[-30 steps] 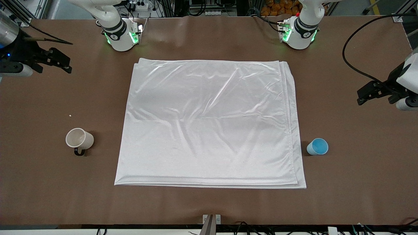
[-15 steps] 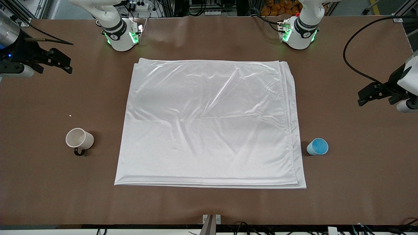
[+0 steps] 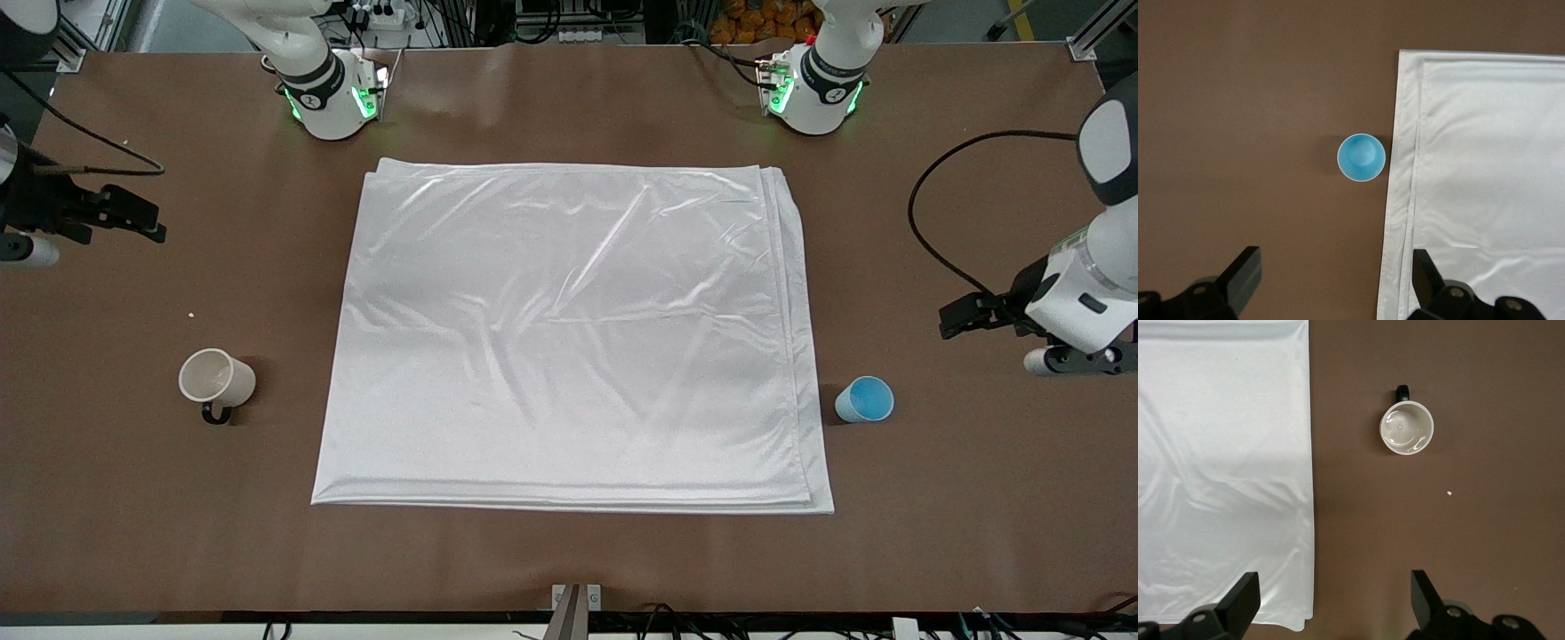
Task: Place blue cup into white mug on cloth
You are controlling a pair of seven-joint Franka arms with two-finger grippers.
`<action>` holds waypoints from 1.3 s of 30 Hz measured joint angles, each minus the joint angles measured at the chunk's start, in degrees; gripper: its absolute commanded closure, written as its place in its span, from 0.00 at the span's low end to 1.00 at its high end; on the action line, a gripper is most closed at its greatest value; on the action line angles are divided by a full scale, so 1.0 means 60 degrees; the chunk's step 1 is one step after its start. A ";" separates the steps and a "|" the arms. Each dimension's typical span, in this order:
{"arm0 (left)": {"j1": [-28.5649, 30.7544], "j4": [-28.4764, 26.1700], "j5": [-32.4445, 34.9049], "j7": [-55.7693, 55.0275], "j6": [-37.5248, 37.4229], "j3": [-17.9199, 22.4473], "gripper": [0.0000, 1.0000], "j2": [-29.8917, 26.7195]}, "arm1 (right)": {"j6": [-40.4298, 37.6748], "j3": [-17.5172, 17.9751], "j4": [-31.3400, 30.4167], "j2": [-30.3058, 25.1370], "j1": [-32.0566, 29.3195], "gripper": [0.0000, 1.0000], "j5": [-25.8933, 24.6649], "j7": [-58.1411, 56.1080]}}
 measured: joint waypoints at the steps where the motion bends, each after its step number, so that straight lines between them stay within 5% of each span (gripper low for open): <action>1: 0.0000 -0.0007 0.0000 0.0000 0.0073 0.0002 0.00 0.0126 | 0.0080 -0.0010 -0.0006 0.0137 -0.0035 0.00 0.0000 -0.0010; 24: 0.0334 -0.0742 0.0043 0.0000 0.3224 0.0044 0.00 0.2653 | 0.2108 -0.0010 0.0885 0.3792 -0.0461 0.00 -0.0636 -0.0380; 39: 0.0379 -0.1491 0.0298 0.0000 0.4156 0.0052 0.00 0.3002 | 0.4024 -0.0050 0.1326 0.5781 -0.0775 0.00 -0.0765 -0.1862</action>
